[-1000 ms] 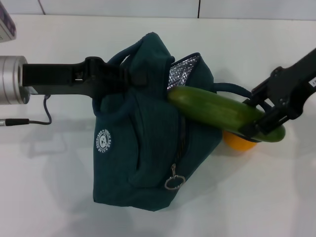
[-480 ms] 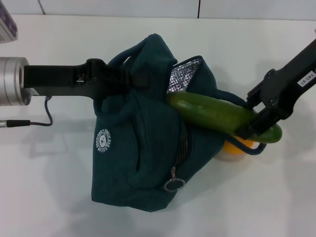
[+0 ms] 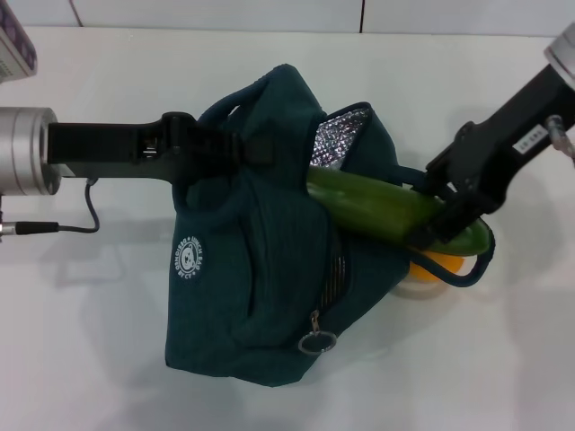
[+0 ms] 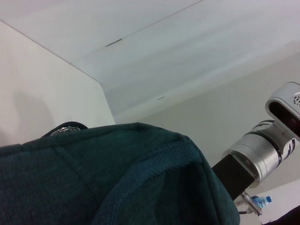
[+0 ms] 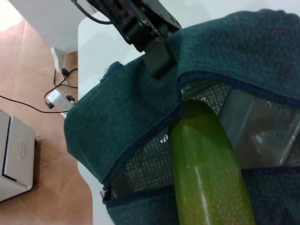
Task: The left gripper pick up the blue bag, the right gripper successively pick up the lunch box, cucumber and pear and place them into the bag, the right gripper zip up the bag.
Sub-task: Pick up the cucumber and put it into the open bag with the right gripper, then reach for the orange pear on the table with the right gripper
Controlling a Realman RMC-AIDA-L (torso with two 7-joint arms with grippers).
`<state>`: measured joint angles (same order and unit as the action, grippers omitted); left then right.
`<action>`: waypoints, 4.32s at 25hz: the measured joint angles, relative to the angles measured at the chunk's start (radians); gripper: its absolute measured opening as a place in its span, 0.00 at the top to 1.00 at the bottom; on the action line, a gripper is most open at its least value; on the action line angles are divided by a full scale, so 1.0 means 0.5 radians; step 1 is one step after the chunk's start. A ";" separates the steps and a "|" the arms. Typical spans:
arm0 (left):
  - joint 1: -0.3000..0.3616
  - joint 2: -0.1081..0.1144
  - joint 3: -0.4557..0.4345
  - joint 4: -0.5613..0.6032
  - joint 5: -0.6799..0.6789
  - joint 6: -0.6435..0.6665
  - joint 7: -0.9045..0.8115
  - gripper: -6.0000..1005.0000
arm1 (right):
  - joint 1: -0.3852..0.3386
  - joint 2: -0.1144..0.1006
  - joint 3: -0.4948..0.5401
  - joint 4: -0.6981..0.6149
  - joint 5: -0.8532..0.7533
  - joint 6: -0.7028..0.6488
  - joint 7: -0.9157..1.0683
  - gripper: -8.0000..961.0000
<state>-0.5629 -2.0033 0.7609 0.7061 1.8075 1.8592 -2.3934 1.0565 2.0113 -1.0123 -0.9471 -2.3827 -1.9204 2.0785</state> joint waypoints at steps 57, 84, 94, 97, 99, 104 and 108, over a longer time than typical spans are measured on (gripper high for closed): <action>0.068 0.046 -0.186 -0.232 -0.132 -0.003 0.150 0.96 | -1.236 -0.052 0.859 -0.416 0.952 0.197 -0.499 0.25; 0.080 0.031 -0.190 -0.362 -0.088 -0.020 0.259 0.96 | -1.127 0.012 0.706 0.647 1.004 0.541 -1.729 0.25; 0.089 0.031 -0.196 -0.369 -0.083 -0.025 0.279 0.96 | -1.141 0.023 0.440 0.717 1.173 0.661 -2.007 0.25; 0.089 0.028 -0.189 -0.369 -0.080 -0.036 0.284 0.96 | -1.131 0.024 0.439 0.785 1.187 0.694 -2.117 0.25; 0.089 0.023 -0.185 -0.369 -0.075 -0.041 0.289 0.96 | -1.127 0.024 0.439 0.807 1.190 0.716 -2.157 0.25; 0.089 0.016 -0.183 -0.369 -0.072 -0.046 0.295 0.96 | -1.107 0.025 0.435 0.873 1.229 0.743 -2.233 0.25; 0.084 -0.005 -0.163 -0.369 -0.040 -0.046 0.295 0.96 | -1.096 0.025 0.433 0.925 1.241 0.759 -2.301 0.25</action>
<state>-0.5207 -2.0056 0.6794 0.5215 1.7875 1.8361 -2.2457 0.5083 2.0239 -0.7958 -0.4846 -1.7621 -1.5407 0.9280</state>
